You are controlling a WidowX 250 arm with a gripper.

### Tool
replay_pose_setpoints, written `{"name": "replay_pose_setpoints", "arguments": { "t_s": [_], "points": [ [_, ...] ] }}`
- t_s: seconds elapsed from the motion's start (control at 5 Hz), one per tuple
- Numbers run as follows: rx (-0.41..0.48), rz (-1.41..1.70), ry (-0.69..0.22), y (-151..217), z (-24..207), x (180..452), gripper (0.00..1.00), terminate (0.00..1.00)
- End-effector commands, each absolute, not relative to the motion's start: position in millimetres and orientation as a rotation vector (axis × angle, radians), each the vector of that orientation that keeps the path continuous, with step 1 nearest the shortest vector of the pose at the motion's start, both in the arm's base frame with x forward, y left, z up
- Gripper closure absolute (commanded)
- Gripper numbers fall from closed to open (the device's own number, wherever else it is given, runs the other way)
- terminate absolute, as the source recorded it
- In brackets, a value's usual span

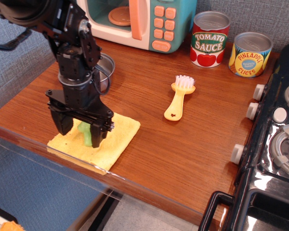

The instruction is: Pick up the measuring spoon and place it inside of the pot.

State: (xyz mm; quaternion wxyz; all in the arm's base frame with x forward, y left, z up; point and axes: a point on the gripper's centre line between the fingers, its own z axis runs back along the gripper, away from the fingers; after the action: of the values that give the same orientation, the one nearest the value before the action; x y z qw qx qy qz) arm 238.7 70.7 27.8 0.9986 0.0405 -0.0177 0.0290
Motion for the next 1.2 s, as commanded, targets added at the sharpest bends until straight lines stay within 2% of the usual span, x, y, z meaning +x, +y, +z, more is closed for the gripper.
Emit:
{"name": "replay_pose_setpoints", "arguments": {
  "t_s": [0.0, 0.4, 0.6, 0.8, 1.0],
  "points": [
    [0.096, 0.059, -0.076, 73.0, 35.9, 243.0, 1.00, 0.00],
    [0.095, 0.073, -0.084, 74.5, 35.4, 244.7, 1.00, 0.00],
    [0.073, 0.062, -0.148, 70.9, 55.0, 254.0, 1.00, 0.00],
    [0.041, 0.092, -0.262, 75.6, 97.7, 277.0, 1.00, 0.00],
    [0.035, 0.174, -0.308, 99.0, 116.0, 305.1, 1.00, 0.00]
  ]
}}
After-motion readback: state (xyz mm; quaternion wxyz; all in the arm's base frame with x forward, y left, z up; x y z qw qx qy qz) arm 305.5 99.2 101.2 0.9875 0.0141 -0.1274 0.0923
